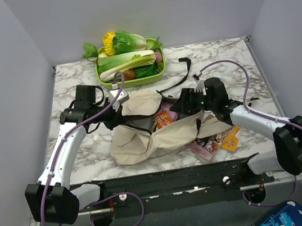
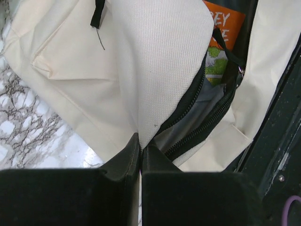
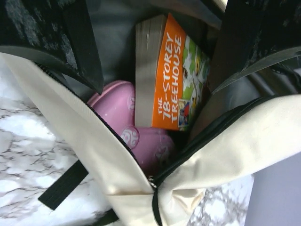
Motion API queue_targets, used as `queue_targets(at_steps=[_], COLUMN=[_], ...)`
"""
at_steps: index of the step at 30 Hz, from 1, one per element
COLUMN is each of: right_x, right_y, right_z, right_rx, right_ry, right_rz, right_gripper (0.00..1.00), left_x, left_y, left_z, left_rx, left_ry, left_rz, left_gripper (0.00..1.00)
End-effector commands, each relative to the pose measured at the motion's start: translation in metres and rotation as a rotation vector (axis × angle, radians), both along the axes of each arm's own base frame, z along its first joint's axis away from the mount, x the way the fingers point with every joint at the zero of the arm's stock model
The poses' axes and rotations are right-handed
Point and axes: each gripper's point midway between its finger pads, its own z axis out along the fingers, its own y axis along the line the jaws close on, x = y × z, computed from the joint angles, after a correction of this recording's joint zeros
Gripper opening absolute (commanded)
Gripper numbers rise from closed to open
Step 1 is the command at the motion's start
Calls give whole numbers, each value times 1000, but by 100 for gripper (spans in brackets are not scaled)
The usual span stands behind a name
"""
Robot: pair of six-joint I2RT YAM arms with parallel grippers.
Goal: Pack the student bag
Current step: Adjust the student bag at the center of the board.
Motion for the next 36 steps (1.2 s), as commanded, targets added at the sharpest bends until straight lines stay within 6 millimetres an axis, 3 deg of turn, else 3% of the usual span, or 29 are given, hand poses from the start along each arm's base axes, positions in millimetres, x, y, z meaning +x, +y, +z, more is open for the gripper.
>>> queue_targets(at_steps=[1, 4, 5, 7, 8, 10, 12, 17, 18, 19, 21, 25, 26, 28, 29, 32, 33, 35, 36], right_x=[-22, -38, -36, -50, -46, -61, -59, -34, -29, -22, -15, -17, -22, -20, -25, -33, -43, -54, -68], right_y=[9, 33, 44, 72, 89, 120, 143, 143, 130, 127, 108, 71, 58, 35, 23, -13, -32, -48, -63], right_z=[-15, -31, -24, -36, -25, -33, -13, 48, 43, 56, 65, 66, 49, 48, 32, 17, -2, -15, -35], right_rx=[-83, -103, -110, -163, -159, -153, -111, -116, -209, -229, -300, -364, -403, -436, -469, -538, -578, -582, -582], right_ry=[40, 83, 60, 46, 9, 23, -27, -220, -227, -257, -274, -262, -232, -233, -202, -115, -29, 46, 157], right_rz=[137, 255, 281, 363, 393, 500, 548, 478, 450, 423, 353, 241, 216, 106, 82, -50, -107, -172, -214], right_gripper=[100, 100, 100, 100, 100, 100, 98, 100, 100, 100, 100, 100, 100, 100, 100, 100, 100, 100, 100], left_x=[3, 7, 9, 15, 22, 34, 44, 77, 82, 85, 93, 95, 97, 95, 94, 85, 81, 76, 75], left_y=[10, 10, 10, 15, 17, 28, 36, 78, 83, 89, 105, 119, 122, 129, 130, 116, 112, 111, 109], left_z=[-8, -8, -6, -5, -4, -9, -10, -9, -7, -7, -8, -12, -9, -14, -13, -9, -9, -7, -9], left_rx=[28, 29, 28, 43, 50, 93, 122, 231, 224, 224, 208, 184, 184, 201, 198, 147, 135, 107, 106], left_ry=[-5, -7, -17, -27, -49, -67, -95, -176, -168, -161, -130, -112, -132, -141, -146, -139, -137, -136, -130], left_rz=[26, 47, 54, 96, 125, 210, 259, 509, 557, 587, 663, 701, 711, 722, 723, 648, 628, 595, 585], left_gripper=[4, 4, 4, 4, 4, 3, 2, 0, 0, 0, 0, 0, 0, 0, 0, 0, 0, 0, 0])
